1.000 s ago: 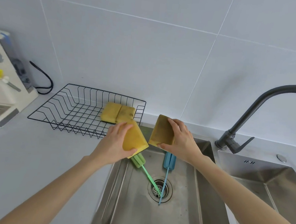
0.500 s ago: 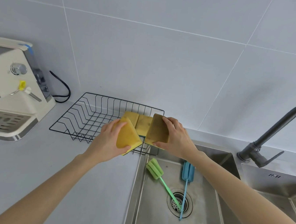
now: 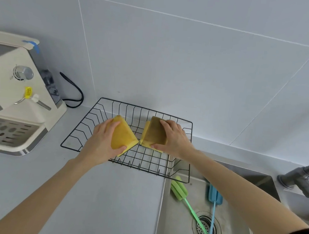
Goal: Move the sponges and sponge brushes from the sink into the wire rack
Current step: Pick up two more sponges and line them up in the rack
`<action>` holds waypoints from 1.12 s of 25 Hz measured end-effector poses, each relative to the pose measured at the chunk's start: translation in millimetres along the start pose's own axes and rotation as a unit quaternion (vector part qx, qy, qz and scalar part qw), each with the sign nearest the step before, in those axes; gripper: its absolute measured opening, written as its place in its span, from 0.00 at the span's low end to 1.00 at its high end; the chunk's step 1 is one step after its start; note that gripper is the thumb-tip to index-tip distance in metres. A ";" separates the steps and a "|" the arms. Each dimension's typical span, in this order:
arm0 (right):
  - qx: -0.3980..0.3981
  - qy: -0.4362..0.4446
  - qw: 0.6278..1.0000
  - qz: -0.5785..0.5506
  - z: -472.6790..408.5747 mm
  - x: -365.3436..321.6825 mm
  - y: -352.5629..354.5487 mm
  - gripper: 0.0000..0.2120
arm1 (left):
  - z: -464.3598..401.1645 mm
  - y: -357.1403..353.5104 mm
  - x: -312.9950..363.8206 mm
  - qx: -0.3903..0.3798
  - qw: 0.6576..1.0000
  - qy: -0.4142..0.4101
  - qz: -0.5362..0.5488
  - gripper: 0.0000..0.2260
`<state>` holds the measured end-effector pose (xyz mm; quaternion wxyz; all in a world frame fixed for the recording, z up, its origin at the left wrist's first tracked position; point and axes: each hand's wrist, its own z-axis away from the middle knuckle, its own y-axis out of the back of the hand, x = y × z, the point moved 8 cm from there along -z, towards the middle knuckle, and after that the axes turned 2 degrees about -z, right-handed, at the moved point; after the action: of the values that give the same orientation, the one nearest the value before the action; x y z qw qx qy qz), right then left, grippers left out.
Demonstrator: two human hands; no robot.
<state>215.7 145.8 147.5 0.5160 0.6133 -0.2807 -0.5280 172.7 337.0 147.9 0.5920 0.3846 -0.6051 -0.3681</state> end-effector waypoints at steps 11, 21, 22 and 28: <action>-0.054 0.020 0.998 0.006 -105.1 -38.6 -51.4 0.41 | -49.4 -1.2 -65.4 0.004 0.998 0.052 -0.016 0.36; -0.085 0.021 0.993 0.079 -114.8 -22.5 -88.1 0.42 | -65.5 -16.5 -71.1 -0.019 0.999 0.026 -0.038 0.37; -0.083 0.025 0.993 0.079 -115.4 -22.5 -88.4 0.42 | -69.3 -17.5 -69.9 -0.022 0.999 0.020 -0.042 0.37; -0.059 0.034 0.995 0.077 -118.2 -18.1 -91.1 0.42 | -99.2 -24.9 -60.4 -0.070 0.993 -0.009 -0.098 0.37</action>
<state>303.1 229.9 58.7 0.5997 0.5758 -0.2775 -0.4815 272.8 381.6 102.1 0.5729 0.3965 -0.5423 -0.4695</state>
